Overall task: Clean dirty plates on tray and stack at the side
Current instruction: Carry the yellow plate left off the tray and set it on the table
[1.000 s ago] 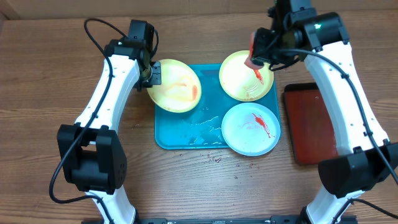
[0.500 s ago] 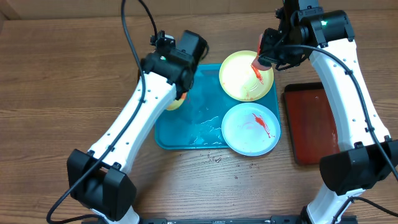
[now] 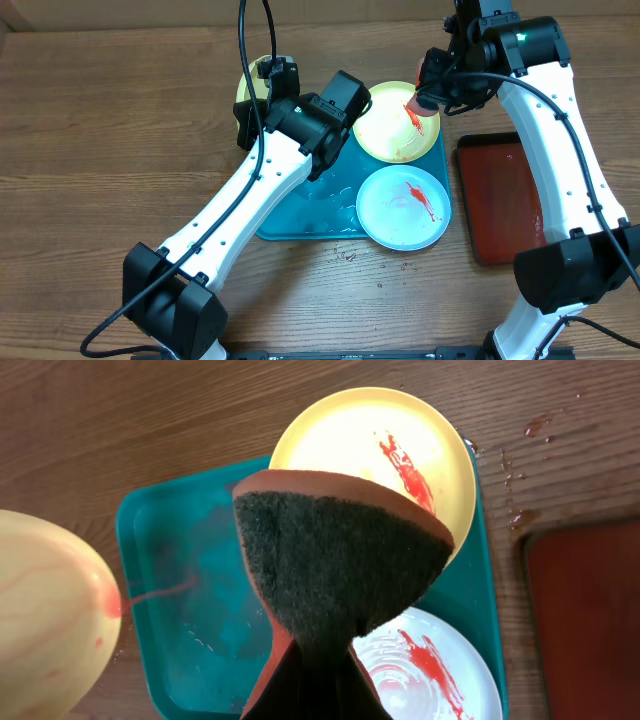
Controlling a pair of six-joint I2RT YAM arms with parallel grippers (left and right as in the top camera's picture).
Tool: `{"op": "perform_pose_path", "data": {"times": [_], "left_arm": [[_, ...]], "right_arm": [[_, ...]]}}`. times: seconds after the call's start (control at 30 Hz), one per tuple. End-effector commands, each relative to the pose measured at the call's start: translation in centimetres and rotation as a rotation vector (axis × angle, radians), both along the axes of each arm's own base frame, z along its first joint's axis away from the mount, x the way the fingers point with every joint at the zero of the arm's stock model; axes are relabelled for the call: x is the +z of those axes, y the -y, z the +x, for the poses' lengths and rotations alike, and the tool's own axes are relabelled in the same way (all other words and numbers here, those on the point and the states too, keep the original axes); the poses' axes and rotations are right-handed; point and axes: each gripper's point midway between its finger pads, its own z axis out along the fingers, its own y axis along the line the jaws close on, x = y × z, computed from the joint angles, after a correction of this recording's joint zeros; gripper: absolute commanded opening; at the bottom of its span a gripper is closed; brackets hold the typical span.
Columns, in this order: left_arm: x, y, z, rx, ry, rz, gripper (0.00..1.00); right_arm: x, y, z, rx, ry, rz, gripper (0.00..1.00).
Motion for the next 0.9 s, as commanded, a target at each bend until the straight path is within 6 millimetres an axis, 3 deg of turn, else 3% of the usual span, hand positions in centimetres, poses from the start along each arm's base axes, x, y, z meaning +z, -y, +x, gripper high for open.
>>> {"op": "perform_pose_path", "data": {"times": [0.0, 0.23, 0.63, 0.77, 0.87], "left_arm": [[3.0, -1.0, -0.2, 0.044, 0.128, 0.05, 0.04], [4.8, -1.4, -0.1, 0.065, 0.204, 0.131, 0.05], [6.2, 0.4, -0.7, 0.02, 0.24, 0.2, 0.04], [4.9, 0.8, -0.6, 0.002, 0.194, 0.143, 0.04], [1.5, 0.8, -0.5, -0.024, 0.041, -0.003, 0.04]], "right_arm": [[0.3, 0.3, 0.1, 0.0, 0.011, -0.007, 0.04], [0.3, 0.3, 0.1, 0.0, 0.01, -0.007, 0.04], [0.2, 0.3, 0.1, 0.0, 0.009, -0.007, 0.04], [0.2, 0.3, -0.1, 0.001, 0.002, -0.009, 0.04], [0.2, 0.3, -0.1, 0.001, 0.002, -0.009, 0.04]]}}
